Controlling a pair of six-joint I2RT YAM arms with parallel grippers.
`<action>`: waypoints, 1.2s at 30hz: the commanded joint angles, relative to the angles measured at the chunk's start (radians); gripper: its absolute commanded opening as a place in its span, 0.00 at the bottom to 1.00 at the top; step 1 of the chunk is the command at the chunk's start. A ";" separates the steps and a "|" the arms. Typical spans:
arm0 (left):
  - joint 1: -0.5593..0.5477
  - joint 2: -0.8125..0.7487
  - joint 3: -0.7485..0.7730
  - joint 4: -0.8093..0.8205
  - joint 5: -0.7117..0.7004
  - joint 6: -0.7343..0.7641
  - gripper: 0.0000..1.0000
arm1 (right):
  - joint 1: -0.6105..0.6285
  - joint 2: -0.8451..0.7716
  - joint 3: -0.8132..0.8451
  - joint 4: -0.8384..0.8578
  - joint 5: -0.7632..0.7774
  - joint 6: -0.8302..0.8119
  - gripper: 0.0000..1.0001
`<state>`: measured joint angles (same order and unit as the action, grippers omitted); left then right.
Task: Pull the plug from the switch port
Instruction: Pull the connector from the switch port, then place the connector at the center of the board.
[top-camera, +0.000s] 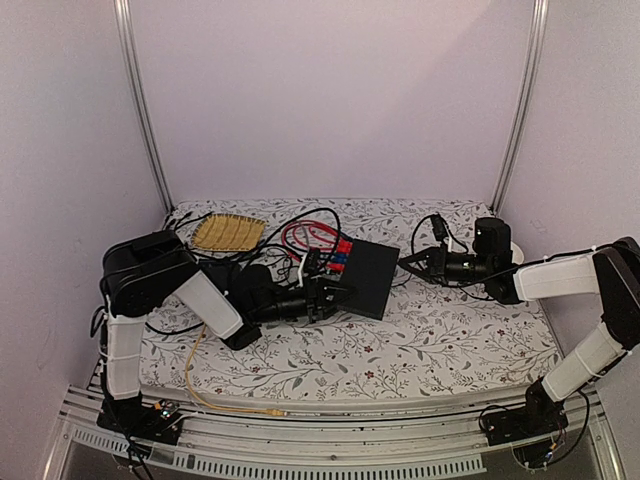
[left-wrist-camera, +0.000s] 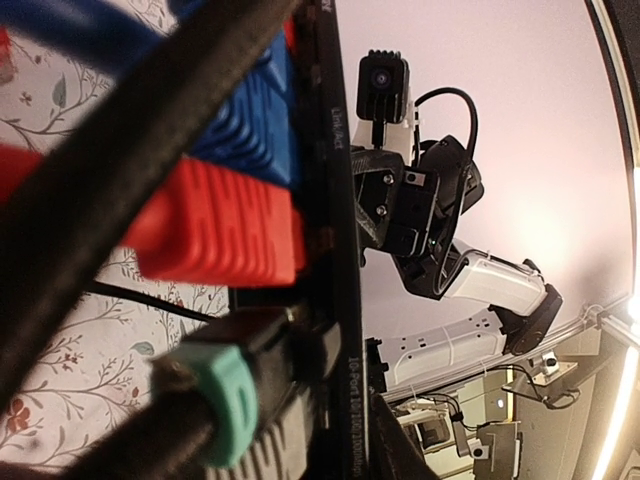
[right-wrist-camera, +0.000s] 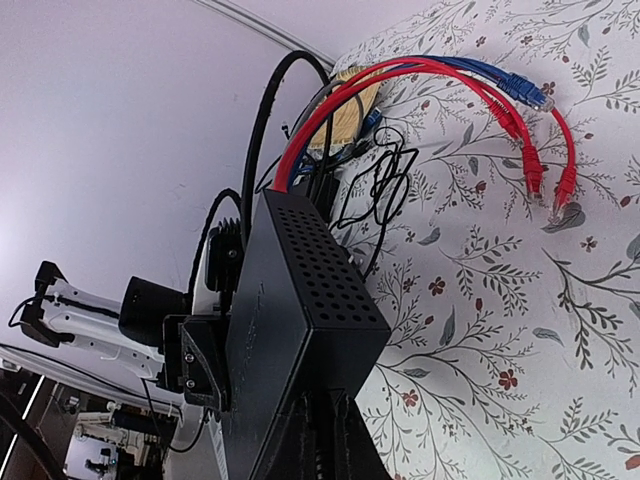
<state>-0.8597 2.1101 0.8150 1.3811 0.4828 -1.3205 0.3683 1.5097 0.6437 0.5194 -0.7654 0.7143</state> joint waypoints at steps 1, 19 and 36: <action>0.031 0.007 0.006 0.192 -0.212 -0.001 0.00 | -0.034 0.008 -0.019 -0.019 0.078 -0.024 0.02; 0.035 0.040 0.008 0.259 -0.207 -0.118 0.00 | -0.034 -0.058 -0.032 -0.073 0.097 -0.248 0.02; 0.052 0.033 0.078 0.296 -0.089 -0.059 0.00 | -0.034 0.007 0.013 -0.092 0.098 -0.233 0.02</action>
<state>-0.8257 2.1612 0.8230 1.4750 0.3408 -1.4567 0.3370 1.4727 0.6254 0.4324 -0.6456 0.4351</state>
